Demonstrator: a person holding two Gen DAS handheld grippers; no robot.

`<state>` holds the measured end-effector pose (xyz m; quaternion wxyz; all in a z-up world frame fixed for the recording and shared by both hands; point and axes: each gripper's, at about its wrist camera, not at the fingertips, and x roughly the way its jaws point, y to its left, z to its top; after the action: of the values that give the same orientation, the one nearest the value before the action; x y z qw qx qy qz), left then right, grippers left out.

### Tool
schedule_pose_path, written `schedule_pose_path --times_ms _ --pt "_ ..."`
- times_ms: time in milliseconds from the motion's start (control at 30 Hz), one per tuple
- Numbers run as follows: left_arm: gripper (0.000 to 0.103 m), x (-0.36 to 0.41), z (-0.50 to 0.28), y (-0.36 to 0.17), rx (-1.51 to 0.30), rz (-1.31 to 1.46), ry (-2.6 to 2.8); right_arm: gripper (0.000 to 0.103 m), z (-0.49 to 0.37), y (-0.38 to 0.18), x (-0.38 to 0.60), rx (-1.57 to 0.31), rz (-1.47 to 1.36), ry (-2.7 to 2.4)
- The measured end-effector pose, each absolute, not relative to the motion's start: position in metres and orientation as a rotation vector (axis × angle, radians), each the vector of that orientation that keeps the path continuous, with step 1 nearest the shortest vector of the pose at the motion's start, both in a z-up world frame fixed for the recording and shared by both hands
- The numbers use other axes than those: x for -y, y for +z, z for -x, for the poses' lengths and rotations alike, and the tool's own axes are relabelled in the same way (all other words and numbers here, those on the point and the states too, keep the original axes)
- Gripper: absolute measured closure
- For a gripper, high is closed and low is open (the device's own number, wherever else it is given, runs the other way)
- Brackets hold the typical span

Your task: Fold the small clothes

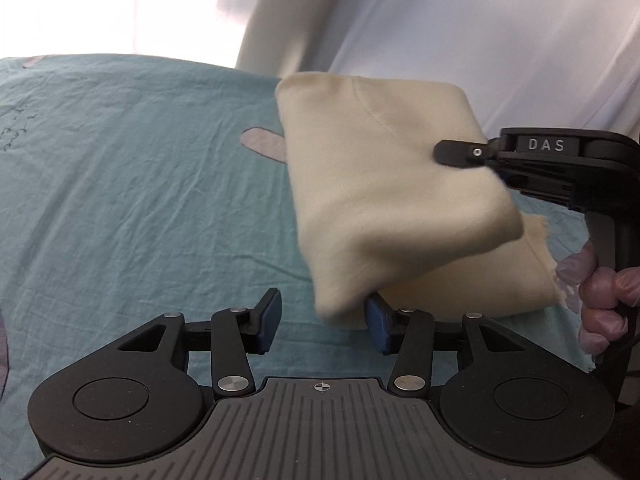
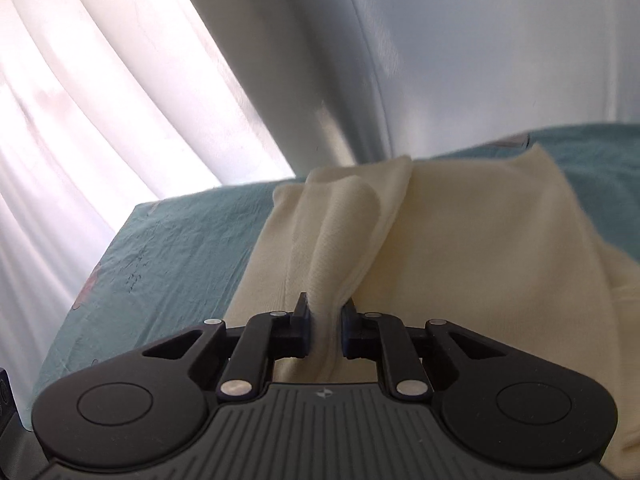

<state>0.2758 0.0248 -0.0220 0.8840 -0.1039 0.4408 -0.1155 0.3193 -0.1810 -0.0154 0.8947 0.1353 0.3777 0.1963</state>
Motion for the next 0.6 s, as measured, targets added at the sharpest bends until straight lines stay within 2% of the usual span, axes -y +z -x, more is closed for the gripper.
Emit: schedule_pose_path --times_ms 133,267,367,433,500,600 --pt "0.052 -0.02 -0.27 -0.013 -0.889 0.225 -0.301 0.09 -0.298 0.0 0.215 -0.707 -0.228 0.289" --pt "0.052 -0.009 -0.276 -0.017 -0.913 0.211 -0.31 0.089 -0.297 -0.027 0.247 -0.806 -0.219 0.216" --pt "0.052 -0.005 -0.276 -0.018 -0.922 0.219 -0.333 0.08 -0.298 -0.046 0.272 -0.839 -0.358 0.229" --pt "0.051 -0.002 -0.275 -0.019 -0.928 0.215 -0.34 0.067 -0.298 -0.049 0.286 -0.858 -0.496 0.276" --pt "0.051 0.001 -0.275 -0.02 -0.931 0.208 -0.342 0.061 -0.298 -0.05 0.289 -0.859 -0.558 0.306" --pt "0.051 0.004 -0.277 -0.022 -0.937 0.204 -0.347 0.063 -0.305 -0.055 0.279 -0.869 -0.548 0.335"
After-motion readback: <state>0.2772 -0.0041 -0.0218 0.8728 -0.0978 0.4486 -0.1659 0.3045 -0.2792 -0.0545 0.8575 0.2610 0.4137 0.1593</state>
